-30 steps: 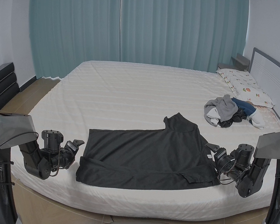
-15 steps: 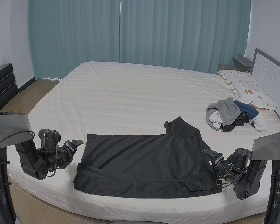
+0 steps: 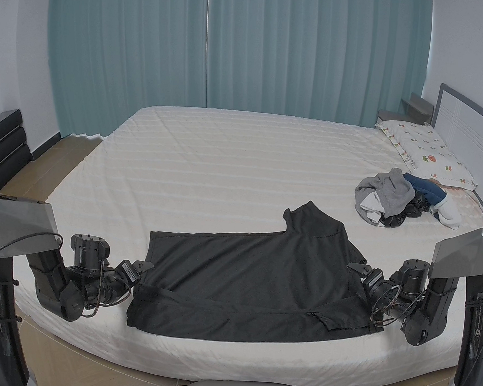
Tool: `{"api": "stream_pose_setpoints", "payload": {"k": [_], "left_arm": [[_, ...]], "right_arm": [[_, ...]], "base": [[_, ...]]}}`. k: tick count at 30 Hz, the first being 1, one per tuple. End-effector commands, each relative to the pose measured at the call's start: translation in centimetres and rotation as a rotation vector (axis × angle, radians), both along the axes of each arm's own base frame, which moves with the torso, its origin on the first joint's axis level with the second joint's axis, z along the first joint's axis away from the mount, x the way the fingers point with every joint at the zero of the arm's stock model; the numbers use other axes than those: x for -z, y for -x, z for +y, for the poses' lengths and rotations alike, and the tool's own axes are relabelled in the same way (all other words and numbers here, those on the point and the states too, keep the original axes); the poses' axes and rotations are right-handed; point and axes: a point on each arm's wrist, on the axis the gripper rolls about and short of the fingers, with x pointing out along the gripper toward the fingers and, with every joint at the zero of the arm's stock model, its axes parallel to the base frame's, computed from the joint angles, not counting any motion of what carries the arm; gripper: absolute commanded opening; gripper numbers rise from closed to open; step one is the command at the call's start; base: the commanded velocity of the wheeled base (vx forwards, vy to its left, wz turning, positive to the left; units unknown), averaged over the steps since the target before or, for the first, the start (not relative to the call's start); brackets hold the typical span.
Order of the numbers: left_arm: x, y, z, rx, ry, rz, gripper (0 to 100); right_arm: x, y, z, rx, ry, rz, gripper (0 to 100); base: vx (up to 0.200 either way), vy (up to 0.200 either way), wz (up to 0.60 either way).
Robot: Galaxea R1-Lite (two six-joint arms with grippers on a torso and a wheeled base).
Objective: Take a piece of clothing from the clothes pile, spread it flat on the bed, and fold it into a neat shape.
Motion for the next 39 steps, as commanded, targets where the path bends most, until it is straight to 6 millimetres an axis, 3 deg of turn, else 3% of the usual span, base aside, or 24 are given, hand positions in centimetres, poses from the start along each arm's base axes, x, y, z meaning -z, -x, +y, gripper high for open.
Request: {"api": "stream_pose_setpoints", "payload": {"k": [1, 6, 16, 17, 31, 39], "left_arm": [[0.8, 0.3, -0.7, 0.037, -0.021, 0.025, 100], [1.9, 0.4, -0.8, 0.050, -0.050, 0.051, 100], [2.3, 0.1, -1.1, 0.051, -0.059, 0.050, 100], [2.3, 0.0, -1.0, 0.045, -0.061, 0.047, 0], [1.2, -0.2, -0.4, -0.021, -0.094, 0.008, 0], [-0.9, 0.1, 0.7, -0.037, -0.117, -0.044, 0]], "right_arm": [[0.2, 0.0, 0.1, -0.003, 0.002, 0.000, 100], [0.2, 0.0, 0.1, -0.004, 0.001, 0.000, 100], [0.1, 0.0, 0.0, -0.006, 0.000, -0.003, 100], [0.1, 0.0, 0.0, -0.005, -0.001, -0.001, 100], [0.1, 0.0, 0.0, -0.004, 0.001, -0.001, 100], [0.2, 0.1, 0.1, -0.004, 0.002, 0.002, 100]], "base": [[0.000, 0.000, 0.00], [0.000, 0.000, 0.00], [0.000, 0.000, 0.00], [0.000, 0.000, 0.00], [0.000, 0.000, 0.00], [0.000, 0.000, 0.00]]}}
